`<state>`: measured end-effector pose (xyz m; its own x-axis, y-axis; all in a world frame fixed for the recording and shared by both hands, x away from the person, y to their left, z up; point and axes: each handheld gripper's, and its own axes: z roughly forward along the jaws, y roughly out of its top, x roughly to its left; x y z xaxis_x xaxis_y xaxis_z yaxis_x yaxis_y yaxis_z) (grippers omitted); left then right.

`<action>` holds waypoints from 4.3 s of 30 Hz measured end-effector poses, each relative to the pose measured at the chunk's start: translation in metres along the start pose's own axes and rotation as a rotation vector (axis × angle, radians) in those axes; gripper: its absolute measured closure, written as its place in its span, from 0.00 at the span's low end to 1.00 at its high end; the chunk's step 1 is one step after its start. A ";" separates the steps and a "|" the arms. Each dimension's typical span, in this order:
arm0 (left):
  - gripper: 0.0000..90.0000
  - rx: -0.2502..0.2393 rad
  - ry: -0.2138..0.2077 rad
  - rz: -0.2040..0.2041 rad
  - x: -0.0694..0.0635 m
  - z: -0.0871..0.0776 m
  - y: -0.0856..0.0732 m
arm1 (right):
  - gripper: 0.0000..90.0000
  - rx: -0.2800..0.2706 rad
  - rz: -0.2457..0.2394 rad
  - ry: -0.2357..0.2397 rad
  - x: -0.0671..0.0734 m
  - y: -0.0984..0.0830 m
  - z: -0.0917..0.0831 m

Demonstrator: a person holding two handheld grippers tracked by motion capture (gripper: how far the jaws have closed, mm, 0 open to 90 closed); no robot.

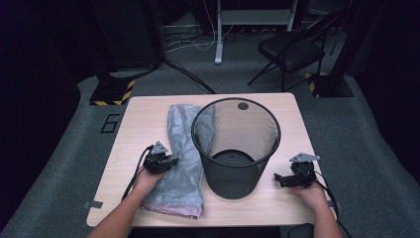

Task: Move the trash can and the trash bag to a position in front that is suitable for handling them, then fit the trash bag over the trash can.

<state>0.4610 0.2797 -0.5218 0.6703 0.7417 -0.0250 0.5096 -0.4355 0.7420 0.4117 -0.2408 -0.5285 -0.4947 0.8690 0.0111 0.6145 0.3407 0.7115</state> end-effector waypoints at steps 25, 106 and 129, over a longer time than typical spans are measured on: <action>0.96 0.083 0.040 -0.101 0.046 -0.035 -0.020 | 0.32 0.007 0.129 0.012 -0.014 0.031 -0.032; 0.96 -0.055 -0.158 0.008 0.032 -0.198 0.095 | 0.38 -0.065 -0.263 0.295 0.076 0.157 -0.110; 0.97 -0.184 -0.247 0.136 -0.002 -0.248 0.158 | 0.37 -0.060 -0.264 0.354 0.102 0.161 -0.098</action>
<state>0.4066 0.3361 -0.2382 0.8476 0.5270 -0.0624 0.3158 -0.4063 0.8575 0.4003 -0.1326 -0.3438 -0.8164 0.5748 0.0559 0.4072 0.5044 0.7614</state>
